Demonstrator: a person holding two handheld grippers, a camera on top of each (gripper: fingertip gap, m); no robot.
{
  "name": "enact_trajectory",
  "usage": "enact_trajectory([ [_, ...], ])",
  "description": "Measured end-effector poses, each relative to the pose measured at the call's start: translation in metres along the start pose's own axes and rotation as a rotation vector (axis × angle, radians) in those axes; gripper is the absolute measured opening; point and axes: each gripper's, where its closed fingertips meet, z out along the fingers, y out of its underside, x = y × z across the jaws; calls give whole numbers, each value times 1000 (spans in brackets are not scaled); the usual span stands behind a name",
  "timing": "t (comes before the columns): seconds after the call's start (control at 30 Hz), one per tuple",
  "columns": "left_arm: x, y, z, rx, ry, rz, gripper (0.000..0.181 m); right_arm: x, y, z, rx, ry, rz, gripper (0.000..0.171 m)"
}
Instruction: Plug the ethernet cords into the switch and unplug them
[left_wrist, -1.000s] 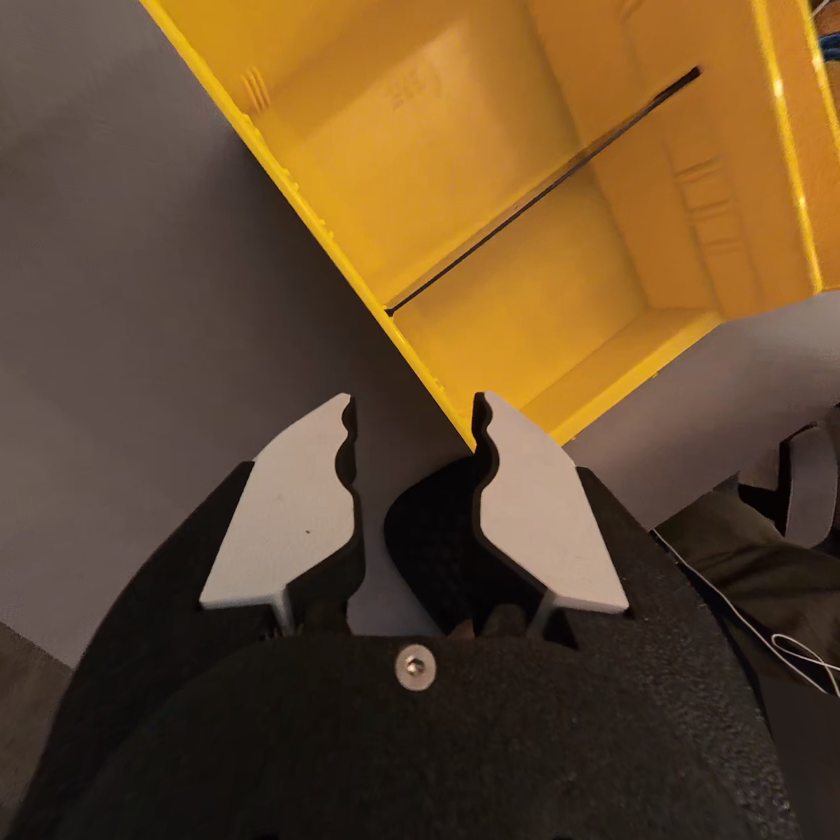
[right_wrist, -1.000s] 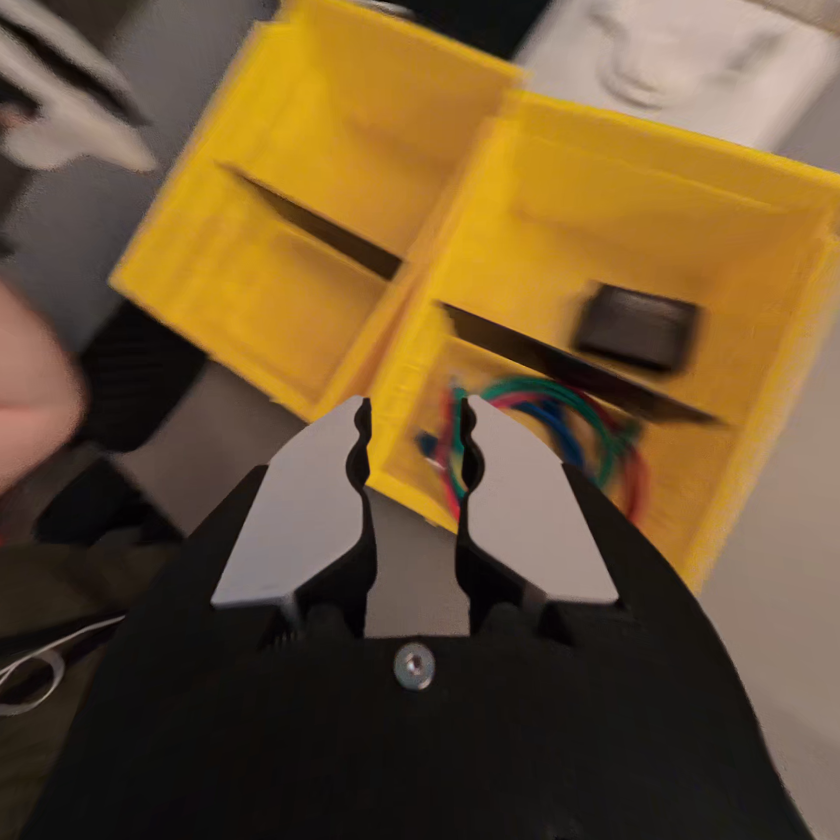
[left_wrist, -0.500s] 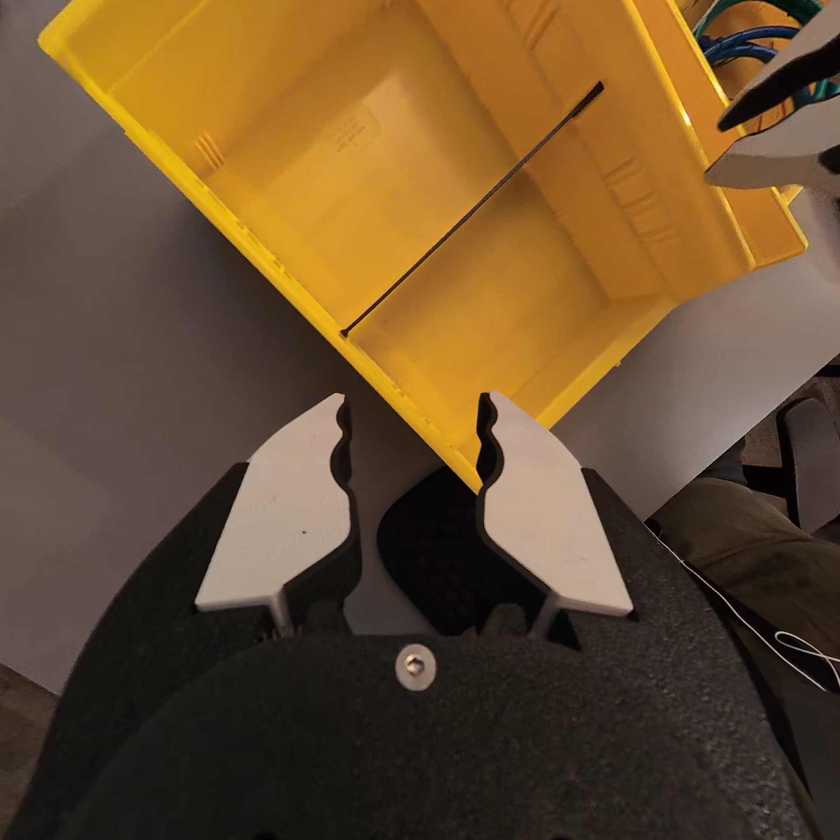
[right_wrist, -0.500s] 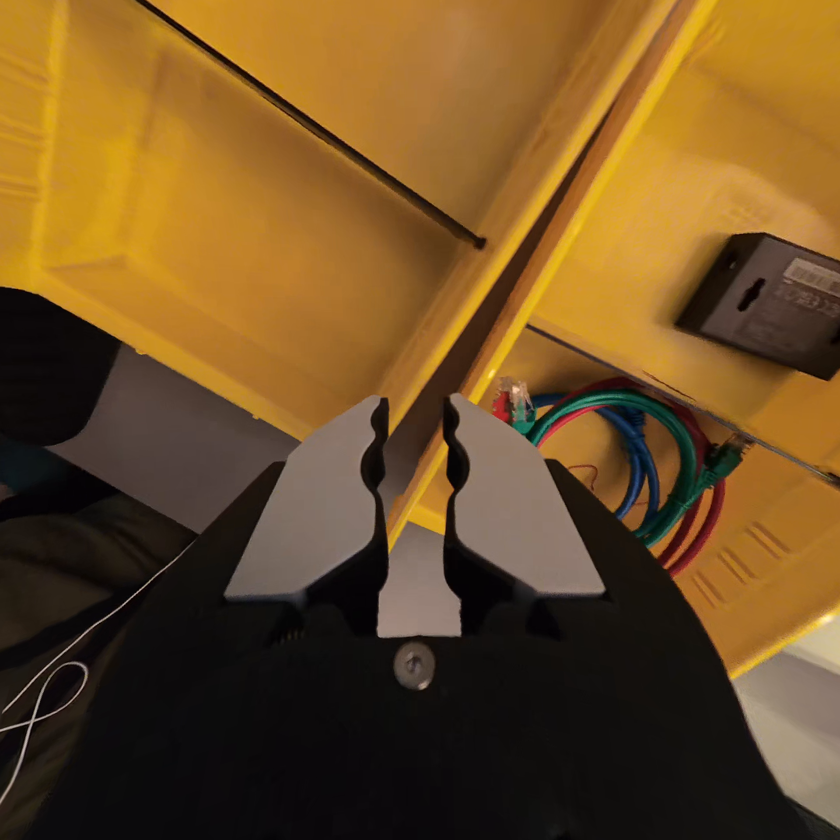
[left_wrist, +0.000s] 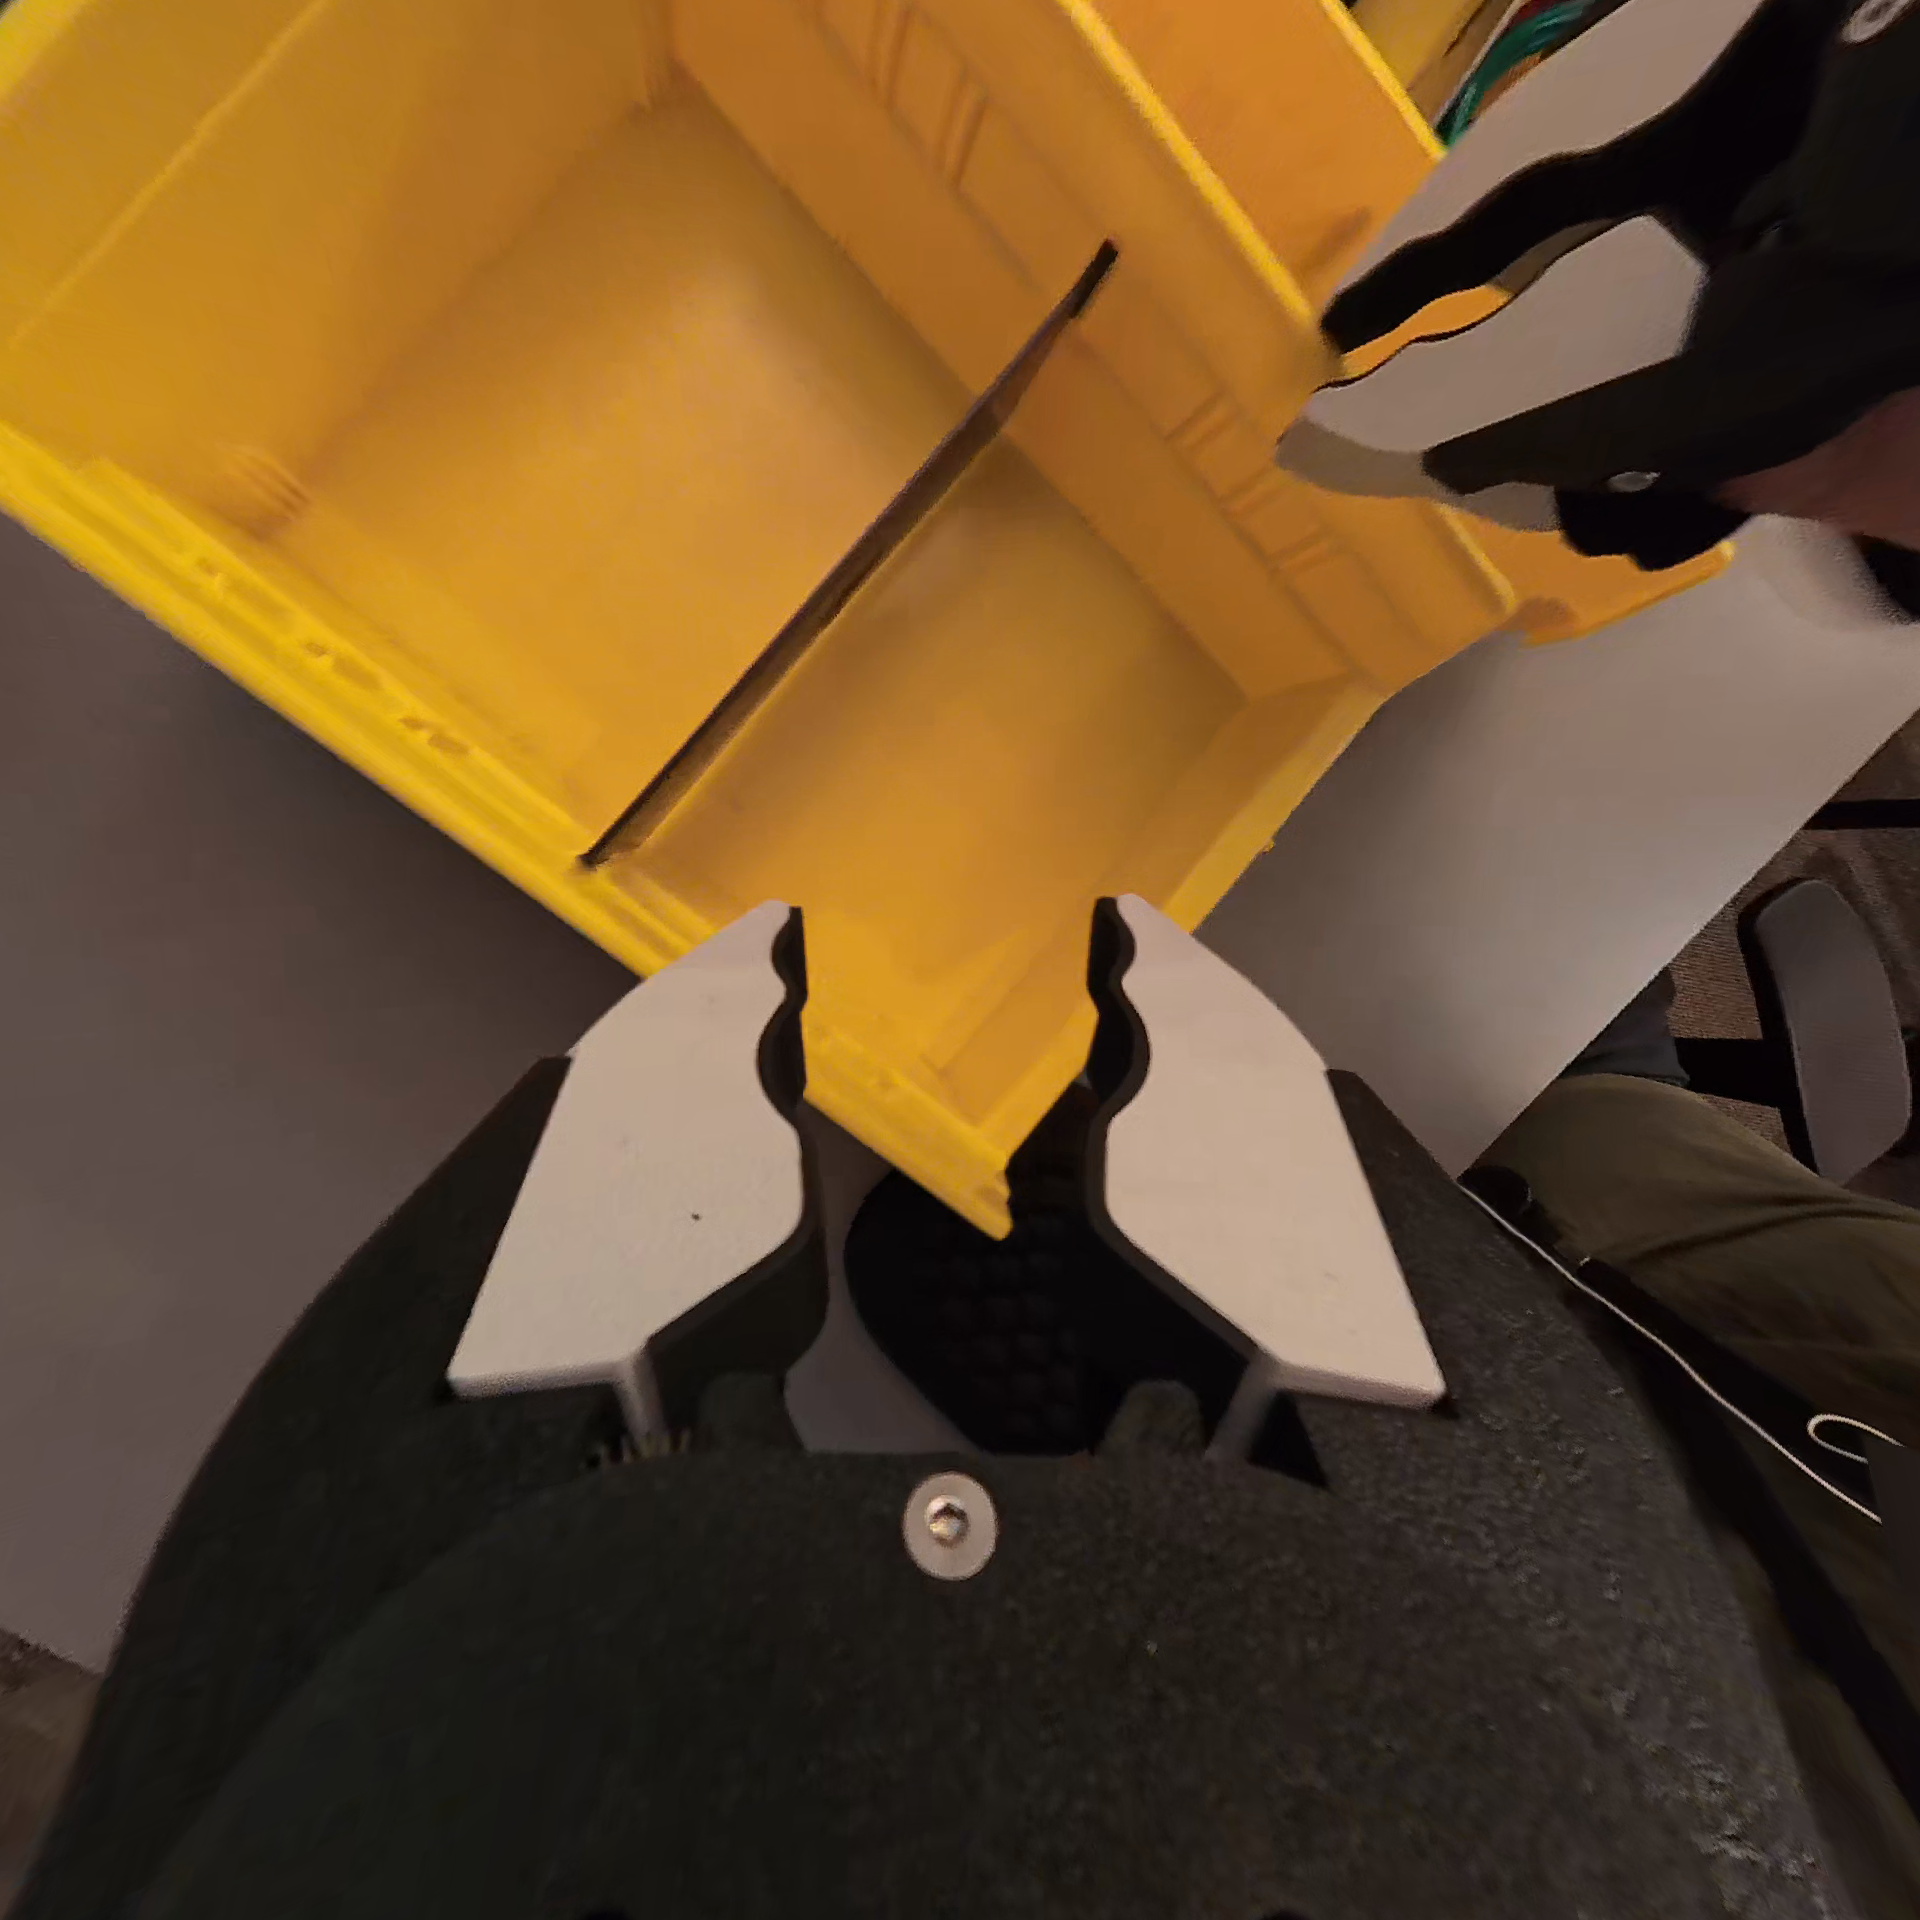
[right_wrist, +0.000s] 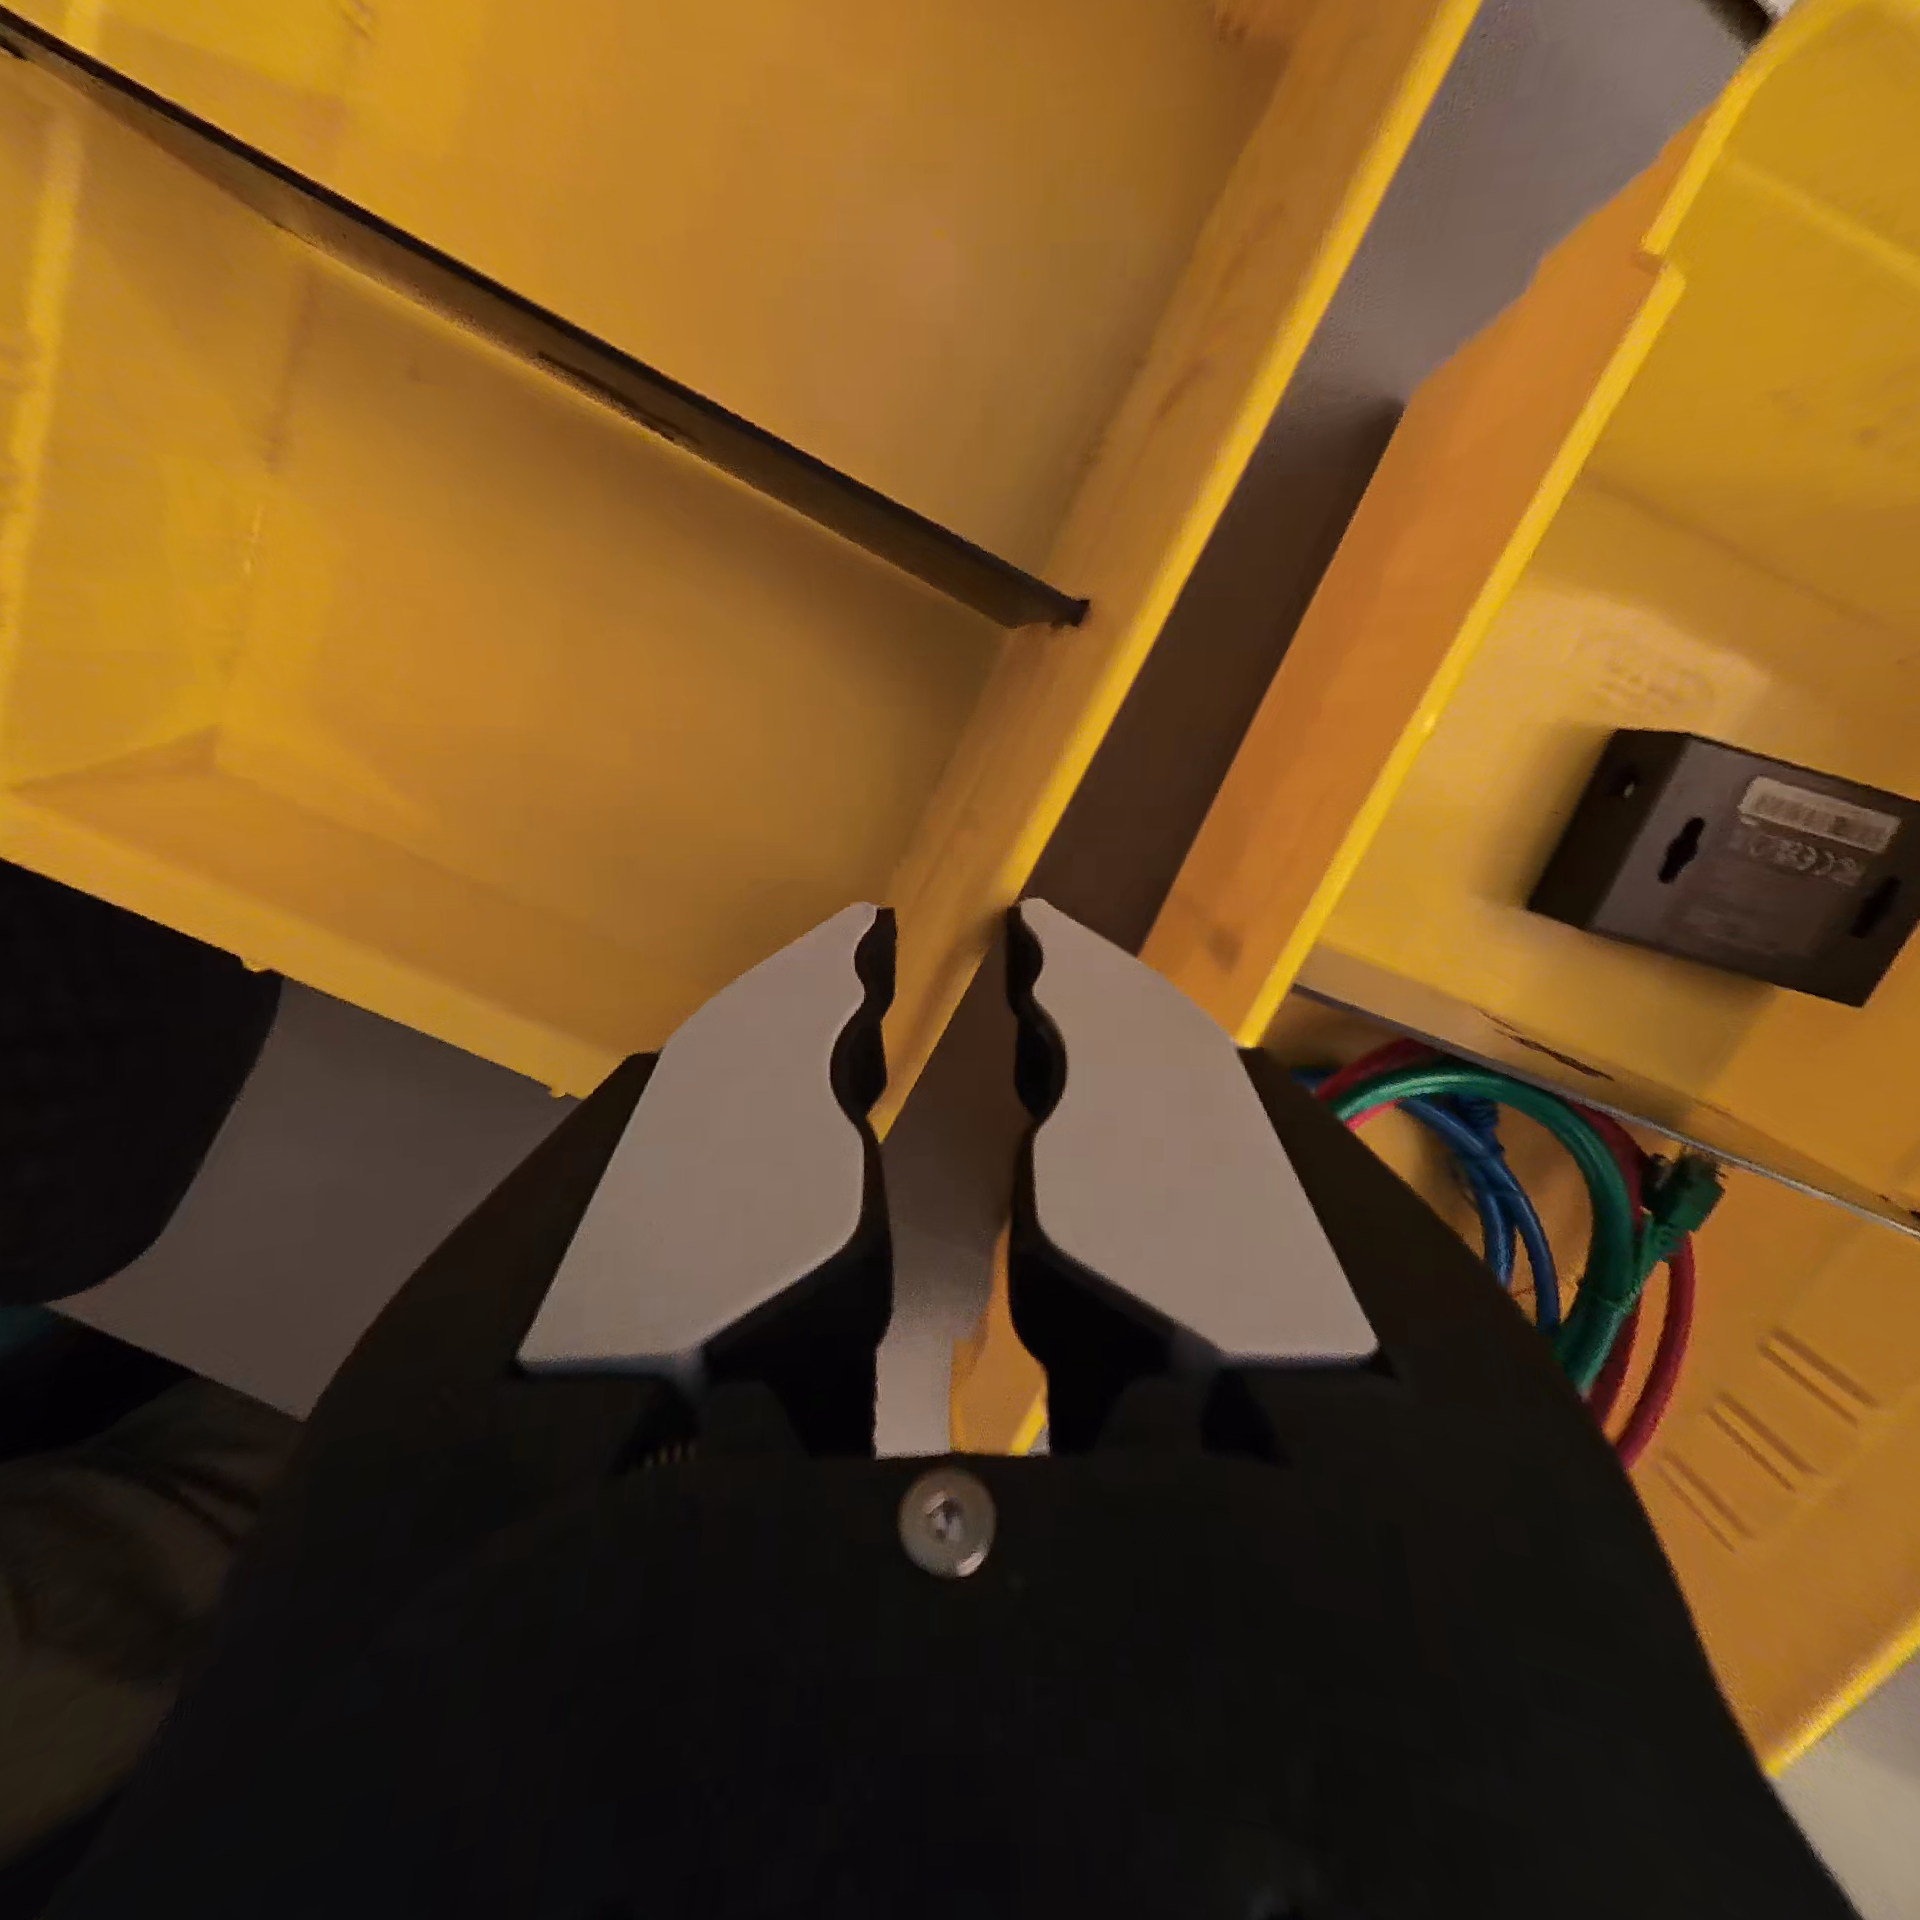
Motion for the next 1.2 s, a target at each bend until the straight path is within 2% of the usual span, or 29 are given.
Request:
enact_trajectory([
  [0.17, 1, -2, -8, 38, -23, 10, 52, -3, -3, 12, 10, 15, 28, 21],
  [0.3, 0, -2, -14, 63, -21, 11, 52, -14, 18, 34, -120, -65, 96, 25],
  [0.43, -2, -3, -19, 85, -16, 4, 52, -16, 18, 46, -151, -23, 22, 25],
  [0.67, -2, -2, -23, 102, -6, 11, 51, -17, 17, 49, -209, -59, -1, 28],
  [0.73, -1, -3, -24, 106, -6, 14, 50, -14, 15, 50, -193, -38, 14, 24],
  [0.8, 0, -4, -24, 109, -10, 22, 50, -15, 10, 51, -163, -64, 56, 11],
  [0.93, 0, -8, -24, 124, -21, 25, 48, -14, 1, 51, -134, -141, 130, 7],
  [1.03, -3, -25, -34, 231, -36, 0, 49, -12, -6, 46, -135, -176, 144, 8],
  [1.2, -6, -60, -86, 575, -82, -1, 53, -10, -11, 25, -161, -195, 121, 7],
])
